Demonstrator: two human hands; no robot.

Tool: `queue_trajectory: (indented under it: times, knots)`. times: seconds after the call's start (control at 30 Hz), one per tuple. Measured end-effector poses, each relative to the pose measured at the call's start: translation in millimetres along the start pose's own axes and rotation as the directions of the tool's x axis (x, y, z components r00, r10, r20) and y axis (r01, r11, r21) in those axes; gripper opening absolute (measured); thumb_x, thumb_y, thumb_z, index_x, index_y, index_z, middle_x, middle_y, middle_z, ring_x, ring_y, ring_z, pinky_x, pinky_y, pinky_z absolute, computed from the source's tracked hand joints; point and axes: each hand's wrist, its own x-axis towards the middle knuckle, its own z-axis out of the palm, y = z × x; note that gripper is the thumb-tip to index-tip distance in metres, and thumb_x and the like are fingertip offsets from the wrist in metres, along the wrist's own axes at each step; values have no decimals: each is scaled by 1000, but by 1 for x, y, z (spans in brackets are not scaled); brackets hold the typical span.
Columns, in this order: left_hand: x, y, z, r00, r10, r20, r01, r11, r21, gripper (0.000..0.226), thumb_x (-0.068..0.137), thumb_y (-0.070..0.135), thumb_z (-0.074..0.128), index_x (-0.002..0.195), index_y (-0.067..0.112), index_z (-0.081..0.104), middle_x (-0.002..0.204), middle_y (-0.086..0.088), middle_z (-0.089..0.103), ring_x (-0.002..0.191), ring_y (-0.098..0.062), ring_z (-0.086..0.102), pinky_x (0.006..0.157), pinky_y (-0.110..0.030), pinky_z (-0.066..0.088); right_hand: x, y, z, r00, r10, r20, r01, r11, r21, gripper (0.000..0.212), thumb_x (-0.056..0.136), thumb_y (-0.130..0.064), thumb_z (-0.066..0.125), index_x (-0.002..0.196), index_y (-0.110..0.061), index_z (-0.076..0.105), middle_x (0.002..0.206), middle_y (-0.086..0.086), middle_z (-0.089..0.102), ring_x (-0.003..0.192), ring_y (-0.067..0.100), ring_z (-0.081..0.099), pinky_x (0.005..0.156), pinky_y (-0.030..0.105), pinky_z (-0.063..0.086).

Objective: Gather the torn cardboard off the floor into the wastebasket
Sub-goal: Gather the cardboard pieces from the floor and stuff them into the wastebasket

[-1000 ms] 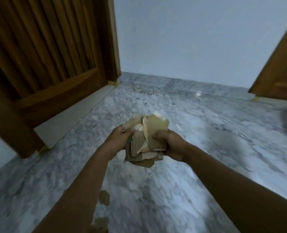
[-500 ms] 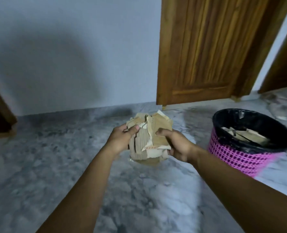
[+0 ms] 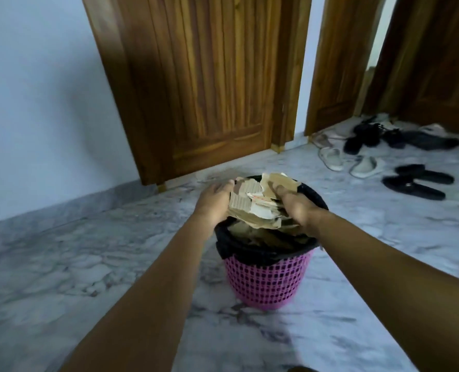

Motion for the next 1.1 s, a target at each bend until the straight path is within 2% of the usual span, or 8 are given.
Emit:
queue_trajectory:
  times: [0.13, 0.27, 0.33, 0.37, 0.53, 0.7, 0.9, 1.1]
  knots:
    - [7, -8, 11, 999, 35, -5, -33, 979, 202, 42, 95, 54, 49, 123, 23, 56, 118, 4, 57, 117, -22, 52, 108, -51, 41, 16, 8, -38, 995, -58, -80, 6, 845, -535, 69, 96, -62, 38, 145, -13, 46, 141, 18, 49, 129, 37, 48, 107, 45, 41]
    - [-7, -8, -10, 999, 53, -4, -51, 966, 252, 41, 98, 43, 52, 132, 21, 57, 106, 9, 51, 109, -23, 58, 103, -43, 46, 23, 13, -38, 990, -78, -118, -4, 820, -573, 79, 88, -74, 41, 122, -6, 61, 127, 21, 61, 111, 39, 59, 94, 46, 52]
    - [-20, -1, -29, 998, 44, -44, -33, 971, 238, 43, 97, 43, 53, 135, 21, 56, 136, -14, 47, 109, -25, 60, 100, -42, 46, 21, 4, -22, 990, -125, -64, 63, 803, -593, 73, 87, -73, 42, 105, -6, 64, 114, 20, 66, 96, 36, 63, 87, 42, 53]
    - [-26, 2, -41, 998, 45, -54, -31, 969, 247, 45, 97, 44, 53, 136, 22, 55, 121, -13, 62, 110, -26, 59, 100, -41, 46, 17, -1, -9, 989, -145, -25, 101, 794, -599, 72, 87, -73, 41, 101, -6, 64, 111, 19, 66, 93, 35, 63, 85, 41, 53]
    - [-85, 4, -129, 982, 139, -131, -85, 932, 353, 43, 96, 45, 54, 133, 25, 58, 134, -1, 57, 118, -19, 54, 106, -43, 45, -33, -37, 86, 953, -208, 218, 299, 755, -584, 61, 92, -64, 43, 105, -11, 68, 109, 12, 64, 105, 33, 62, 90, 38, 50]
    - [-192, -34, -261, 926, 122, -357, 42, 908, 418, 44, 94, 46, 57, 133, 25, 58, 139, 3, 54, 125, -13, 51, 93, -25, 44, -125, -43, 233, 806, -309, 506, 562, 669, -487, 42, 96, -54, 52, 68, -23, 59, 72, -1, 58, 81, 25, 58, 72, 31, 46]
    - [-381, -116, -419, 731, 1, -682, 229, 942, 247, 46, 93, 44, 60, 135, 24, 57, 145, 7, 48, 133, -14, 47, 101, -24, 40, -289, -9, 424, 540, -330, 774, 773, 557, -302, 44, 92, -57, 57, 108, -19, 71, 106, 4, 71, 97, 24, 66, 83, 33, 51]
    - [-582, -195, -507, 517, -129, -846, 357, 931, 77, 44, 91, 46, 62, 130, 26, 60, 143, 5, 52, 133, -16, 48, 103, -25, 41, -473, 48, 547, 250, -219, 943, 866, 487, -116, 36, 93, -52, 59, 109, -22, 72, 90, -3, 68, 82, 13, 62, 75, 27, 45]
